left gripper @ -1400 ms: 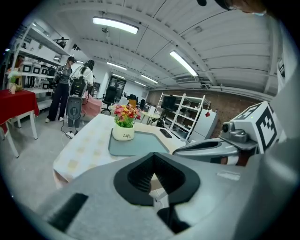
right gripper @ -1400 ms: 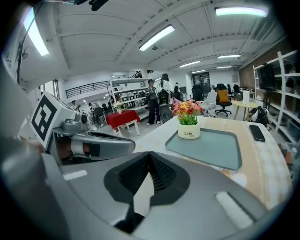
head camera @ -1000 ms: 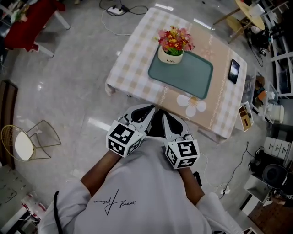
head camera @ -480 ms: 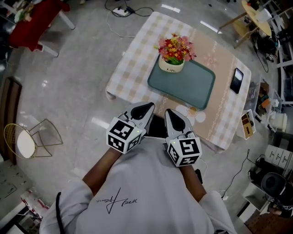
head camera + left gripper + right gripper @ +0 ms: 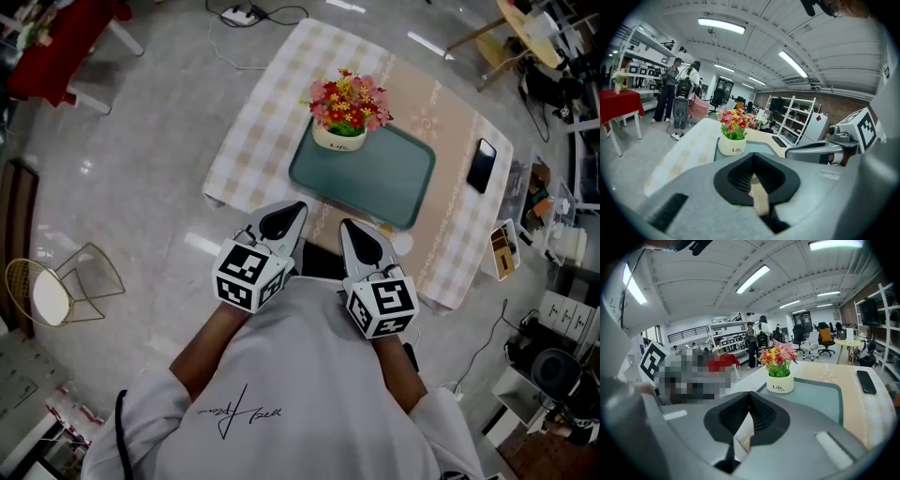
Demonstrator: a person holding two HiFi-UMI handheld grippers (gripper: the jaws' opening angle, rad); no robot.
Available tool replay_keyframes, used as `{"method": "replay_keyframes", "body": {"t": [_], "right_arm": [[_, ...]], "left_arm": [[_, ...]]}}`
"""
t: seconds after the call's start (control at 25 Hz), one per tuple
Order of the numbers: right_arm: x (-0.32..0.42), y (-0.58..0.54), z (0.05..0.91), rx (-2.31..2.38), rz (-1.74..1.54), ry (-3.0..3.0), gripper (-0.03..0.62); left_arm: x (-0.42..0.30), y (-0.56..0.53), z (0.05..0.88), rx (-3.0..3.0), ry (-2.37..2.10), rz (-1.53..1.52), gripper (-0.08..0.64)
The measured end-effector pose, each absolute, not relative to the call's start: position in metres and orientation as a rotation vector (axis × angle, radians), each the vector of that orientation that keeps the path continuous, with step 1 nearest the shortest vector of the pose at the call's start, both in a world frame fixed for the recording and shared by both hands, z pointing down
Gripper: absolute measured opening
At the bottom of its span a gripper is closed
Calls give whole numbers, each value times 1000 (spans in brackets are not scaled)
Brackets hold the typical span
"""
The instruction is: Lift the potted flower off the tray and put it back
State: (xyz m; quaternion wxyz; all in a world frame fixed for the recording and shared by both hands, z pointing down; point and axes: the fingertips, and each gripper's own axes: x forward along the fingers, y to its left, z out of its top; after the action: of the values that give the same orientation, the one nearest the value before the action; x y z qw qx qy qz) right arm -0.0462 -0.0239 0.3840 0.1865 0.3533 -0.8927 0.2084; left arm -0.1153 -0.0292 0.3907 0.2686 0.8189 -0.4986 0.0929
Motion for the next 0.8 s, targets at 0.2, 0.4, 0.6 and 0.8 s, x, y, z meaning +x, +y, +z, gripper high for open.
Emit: {"method": "replay_keyframes", "body": {"t": [0.2, 0.4, 0.6, 0.8], "right_arm": [[-38, -44, 390, 1015, 598, -2486, 9], [-40, -49, 399, 947, 592, -2479, 9], [-38, -60, 408, 952, 619, -2459, 9], [-40, -71, 414, 950, 640, -2447, 9]], "left_arm": [[-112, -45, 400, 2198, -1334, 271, -2], [-116, -54, 407, 2187, -1336, 233, -2], [-119, -61, 413, 2182, -1315, 263, -2], [-118, -71, 425, 2174, -1293, 311, -2]]}}
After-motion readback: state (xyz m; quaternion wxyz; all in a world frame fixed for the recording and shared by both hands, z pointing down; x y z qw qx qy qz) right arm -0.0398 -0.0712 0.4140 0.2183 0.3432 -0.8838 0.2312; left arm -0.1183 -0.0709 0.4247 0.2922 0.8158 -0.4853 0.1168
